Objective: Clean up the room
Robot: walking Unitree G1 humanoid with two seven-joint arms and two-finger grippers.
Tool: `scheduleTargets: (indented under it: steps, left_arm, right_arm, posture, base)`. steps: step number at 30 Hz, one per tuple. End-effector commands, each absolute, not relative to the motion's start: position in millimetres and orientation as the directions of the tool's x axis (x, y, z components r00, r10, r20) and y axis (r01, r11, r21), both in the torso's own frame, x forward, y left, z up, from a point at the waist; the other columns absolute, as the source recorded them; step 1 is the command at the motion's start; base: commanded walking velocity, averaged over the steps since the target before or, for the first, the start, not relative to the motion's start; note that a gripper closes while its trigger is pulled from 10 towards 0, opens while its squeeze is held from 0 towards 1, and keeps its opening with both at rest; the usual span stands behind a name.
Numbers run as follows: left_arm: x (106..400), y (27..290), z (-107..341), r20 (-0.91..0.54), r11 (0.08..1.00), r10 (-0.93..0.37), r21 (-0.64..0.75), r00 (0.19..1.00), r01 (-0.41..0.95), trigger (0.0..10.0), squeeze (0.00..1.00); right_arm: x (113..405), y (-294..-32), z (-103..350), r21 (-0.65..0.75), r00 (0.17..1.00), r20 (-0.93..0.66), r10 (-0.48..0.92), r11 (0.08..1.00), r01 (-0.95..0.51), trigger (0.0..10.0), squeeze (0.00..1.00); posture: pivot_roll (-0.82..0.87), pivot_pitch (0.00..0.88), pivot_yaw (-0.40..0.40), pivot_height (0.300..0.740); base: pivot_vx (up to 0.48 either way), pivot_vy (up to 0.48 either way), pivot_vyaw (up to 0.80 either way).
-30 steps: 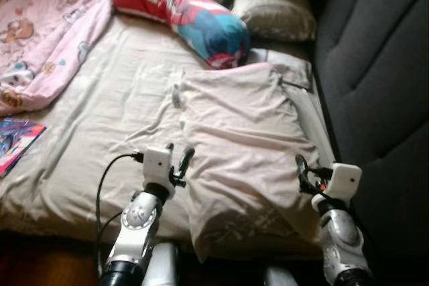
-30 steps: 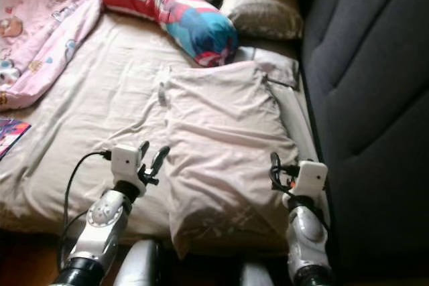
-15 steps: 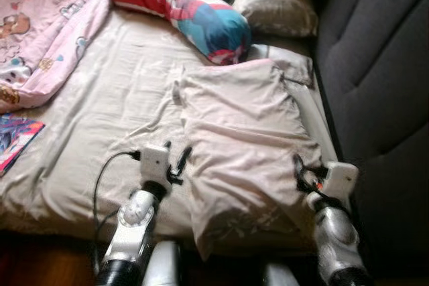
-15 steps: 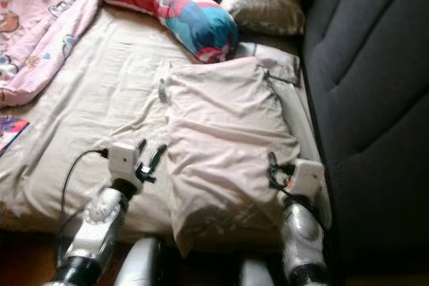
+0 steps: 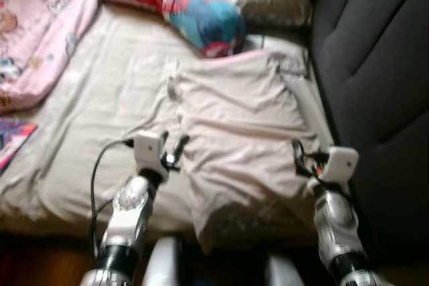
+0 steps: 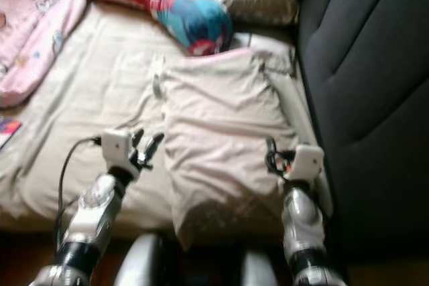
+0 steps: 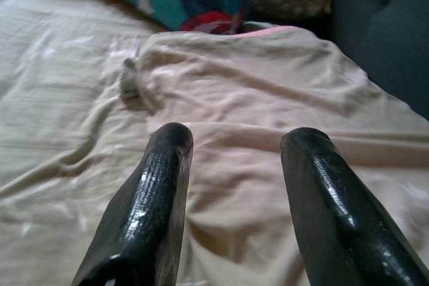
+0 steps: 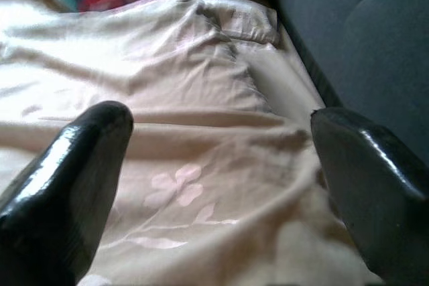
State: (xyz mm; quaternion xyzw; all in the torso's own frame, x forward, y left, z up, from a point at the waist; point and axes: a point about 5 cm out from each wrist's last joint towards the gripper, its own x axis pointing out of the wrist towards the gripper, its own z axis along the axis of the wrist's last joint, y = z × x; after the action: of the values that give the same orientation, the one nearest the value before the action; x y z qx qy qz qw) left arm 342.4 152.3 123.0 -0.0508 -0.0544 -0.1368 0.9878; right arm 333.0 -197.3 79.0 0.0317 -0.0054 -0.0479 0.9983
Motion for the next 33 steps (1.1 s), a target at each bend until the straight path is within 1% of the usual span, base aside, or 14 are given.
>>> scheduleTargets:
  steps: [1, 2, 3, 4, 5, 6, 9, 11, 15, 16, 17, 22, 25, 33]
  left_arm:
    - [345, 151, 116, 0.065, 0.952, -0.272, -0.124, 0.960, 0.278, 10.0, 0.00]
    - [349, 150, 116, 0.048, 0.953, -0.274, -0.122, 0.961, 0.278, 10.0, 0.00]
    - [352, 150, 117, 0.035, 0.952, -0.278, -0.123, 0.960, 0.280, 10.0, 0.00]
    - [356, 150, 117, 0.017, 0.950, -0.280, -0.138, 0.960, 0.280, 10.0, 0.00]
    - [359, 150, 119, 0.006, 0.948, -0.279, -0.156, 0.960, 0.277, 10.0, 0.22]
    - [363, 151, 120, -0.013, 0.947, -0.269, -0.184, 0.963, 0.262, 10.0, 1.00]
    - [365, 152, 120, -0.021, 0.948, -0.262, -0.193, 0.965, 0.254, 10.0, 1.00]
    - [370, 152, 126, -0.014, 0.946, -0.252, -0.214, 0.968, 0.243, 10.0, 1.00]
    - [370, 153, 127, -0.008, 0.950, -0.246, -0.200, 0.969, 0.240, 10.0, 1.00]
    - [369, 153, 126, -0.004, 0.957, -0.249, -0.156, 0.968, 0.246, 10.0, 1.00]
    - [367, 151, 125, 0.010, 0.959, -0.258, -0.123, 0.966, 0.257, 10.0, 0.00]
    - [363, 152, 127, 0.066, 0.955, -0.237, -0.168, 0.969, 0.245, 10.0, 0.00]
    - [362, 153, 129, 0.097, 0.958, -0.231, -0.150, 0.968, 0.244, 10.0, 0.00]
    - [361, 154, 130, 0.109, 0.965, -0.215, -0.128, 0.970, 0.228, 10.0, 0.00]
  right_arm:
    - [330, -212, 72, 0.039, 0.988, -0.050, -0.146, 0.988, 0.148, 10.0, 0.00]
    - [333, -214, 76, 0.052, 0.988, -0.045, -0.150, 0.987, 0.152, 10.0, 0.00]
    - [336, -216, 79, 0.056, 0.988, -0.046, -0.151, 0.987, 0.153, 10.0, 0.34]
    - [340, -218, 83, 0.044, 0.987, -0.054, -0.153, 0.987, 0.156, 10.0, 1.00]
    - [344, -220, 87, 0.039, 0.987, -0.062, -0.150, 0.988, 0.152, 10.0, 1.00]
    - [350, -222, 93, 0.027, 0.987, -0.074, -0.145, 0.989, 0.147, 10.0, 1.00]
    - [352, -223, 95, 0.024, 0.987, -0.078, -0.143, 0.989, 0.145, 10.0, 1.00]
    - [364, -227, 114, 0.026, 0.989, -0.057, -0.138, 0.990, 0.140, 10.0, 1.00]
    - [367, -229, 121, 0.056, 0.987, -0.039, -0.155, 0.986, 0.157, 10.0, 1.00]
    - [368, -229, 124, 0.081, 0.987, -0.020, -0.159, 0.984, 0.160, 10.0, 1.00]
    - [368, -227, 123, 0.109, 0.988, -0.010, -0.155, 0.982, 0.155, 10.0, 0.00]
    - [362, -218, 112, 0.130, 0.991, -0.011, -0.133, 0.983, 0.133, 10.0, 0.00]
    - [356, -216, 103, 0.149, 0.991, -0.026, -0.130, 0.980, 0.133, 10.0, 0.00]
    - [350, -215, 94, 0.161, 0.990, -0.035, -0.134, 0.977, 0.138, 10.0, 0.00]
  posture:
    - [0.08, 0.263, -0.029, 0.641]
    - [0.08, 0.263, -0.029, 0.641]
    - [0.09, 0.268, -0.028, 0.641]
    - [0.09, 0.275, -0.029, 0.641]
    - [0.09, 0.284, -0.029, 0.641]
    - [0.09, 0.293, -0.028, 0.641]
    - [0.09, 0.297, -0.028, 0.641]
    - [0.09, 0.326, -0.021, 0.641]
    - [0.09, 0.333, -0.014, 0.641]
    - [0.08, 0.333, -0.010, 0.641]
    - [0.08, 0.333, -0.006, 0.641]
    - [0.08, 0.326, 0.003, 0.641]
    - [0.08, 0.314, 0.005, 0.641]
    - [0.08, 0.305, -0.002, 0.641]
  base:
    - [0.000, 0.000, 0.00]
    - [0.000, 0.000, 0.00]
    - [0.000, 0.000, 0.00]
    - [0.000, 0.000, 0.00]
    - [0.000, 0.000, 0.00]
    - [0.000, 0.000, 0.00]
    - [0.000, 0.000, 0.00]
    - [0.000, 0.000, 0.00]
    - [0.000, 0.000, 0.00]
    - [0.000, 0.000, 0.00]
    - [0.000, 0.000, 0.00]
    - [0.000, 0.000, 0.00]
    - [0.000, 0.000, 0.00]
    - [0.000, -0.385, 0.00]
